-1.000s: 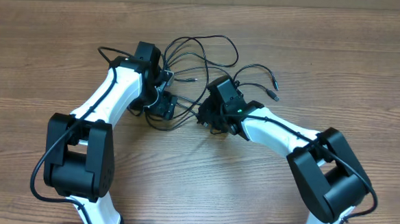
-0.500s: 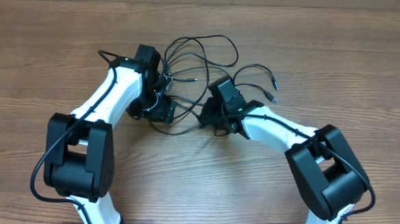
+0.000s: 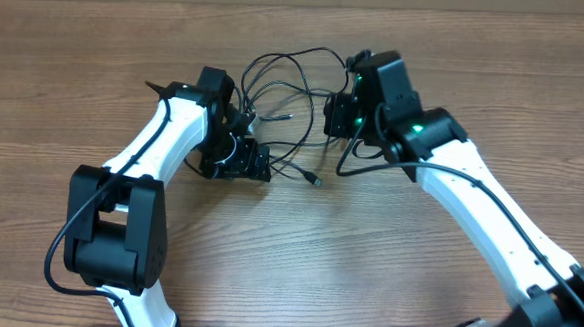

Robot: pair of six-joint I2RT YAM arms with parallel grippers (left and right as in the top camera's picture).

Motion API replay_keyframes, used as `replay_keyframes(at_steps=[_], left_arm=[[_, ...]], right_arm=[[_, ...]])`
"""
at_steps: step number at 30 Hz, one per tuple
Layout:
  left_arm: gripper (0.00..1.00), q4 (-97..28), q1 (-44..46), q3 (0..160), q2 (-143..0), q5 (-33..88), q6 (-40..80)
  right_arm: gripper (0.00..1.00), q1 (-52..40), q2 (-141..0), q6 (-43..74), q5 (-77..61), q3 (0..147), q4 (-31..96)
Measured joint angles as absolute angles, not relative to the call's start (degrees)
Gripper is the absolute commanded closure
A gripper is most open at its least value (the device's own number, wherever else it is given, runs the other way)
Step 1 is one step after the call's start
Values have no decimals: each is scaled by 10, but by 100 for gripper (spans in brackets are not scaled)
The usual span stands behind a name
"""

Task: Untangle cables

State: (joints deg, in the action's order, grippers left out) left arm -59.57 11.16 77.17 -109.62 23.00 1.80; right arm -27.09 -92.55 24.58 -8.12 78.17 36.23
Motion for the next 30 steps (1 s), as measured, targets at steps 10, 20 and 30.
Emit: replay_keyframes(at_steps=[10,20,30], left_arm=[[23,-572,112,772,-1096,259,27],[16,-537,112,772,-1096,252,115],[30,-376,112,771,-1096,224,285]], right_arm=[[96,-271,-908,230,-81,788,371],[96,-271,-908,227,-81,788,371],[96,-271,-908,226,-81,788,395]])
